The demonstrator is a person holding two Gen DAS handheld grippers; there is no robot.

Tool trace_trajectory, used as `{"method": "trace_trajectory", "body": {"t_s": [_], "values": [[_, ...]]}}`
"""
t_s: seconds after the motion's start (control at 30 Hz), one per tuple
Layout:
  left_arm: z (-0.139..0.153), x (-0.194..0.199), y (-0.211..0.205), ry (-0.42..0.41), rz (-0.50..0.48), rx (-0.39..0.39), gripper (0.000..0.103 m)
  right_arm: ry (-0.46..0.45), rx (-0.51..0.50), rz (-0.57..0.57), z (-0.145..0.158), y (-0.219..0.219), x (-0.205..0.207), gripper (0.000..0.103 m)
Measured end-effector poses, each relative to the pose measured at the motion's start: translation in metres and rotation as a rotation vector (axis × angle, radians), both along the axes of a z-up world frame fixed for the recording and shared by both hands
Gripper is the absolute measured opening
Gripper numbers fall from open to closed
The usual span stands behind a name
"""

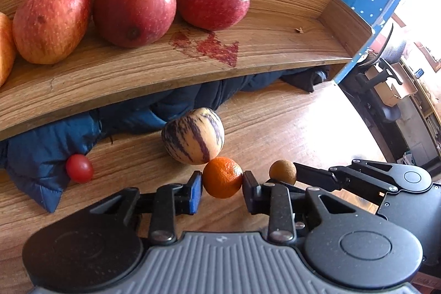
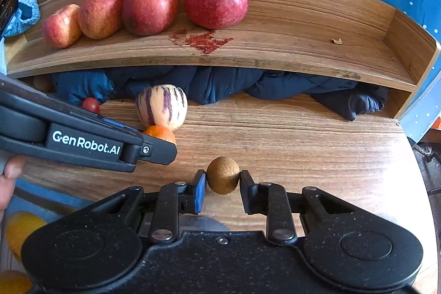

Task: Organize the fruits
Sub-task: 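Grasp the small orange with the left tool while the right tool grasps the brown kiwi, then carry the orange in the left tool and kiwi in the right tool over the tray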

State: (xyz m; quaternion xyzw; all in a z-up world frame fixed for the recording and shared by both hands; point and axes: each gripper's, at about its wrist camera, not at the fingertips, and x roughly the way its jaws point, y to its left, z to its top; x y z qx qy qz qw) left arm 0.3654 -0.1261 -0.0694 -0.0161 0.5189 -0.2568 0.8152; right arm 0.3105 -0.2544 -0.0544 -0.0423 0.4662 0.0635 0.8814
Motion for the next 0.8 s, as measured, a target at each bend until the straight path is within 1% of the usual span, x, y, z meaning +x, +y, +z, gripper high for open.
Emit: {"method": "trace_trajectory", "body": {"t_s": [0.2, 0.43, 0.8], "values": [[0.007, -0.016, 0.002, -0.004, -0.015, 0.002, 0.034, -0.021, 0.005, -0.003, 0.010, 0.001, -0.024, 0.028], [0.010, -0.036, 0.001, 0.005, -0.028, 0.011, 0.034, -0.023, 0.014, -0.023, 0.014, 0.001, -0.049, 0.028], [0.013, -0.072, 0.003, 0.032, -0.054, 0.030, 0.034, -0.038, 0.035, -0.025, 0.025, 0.002, -0.076, 0.028]]}}
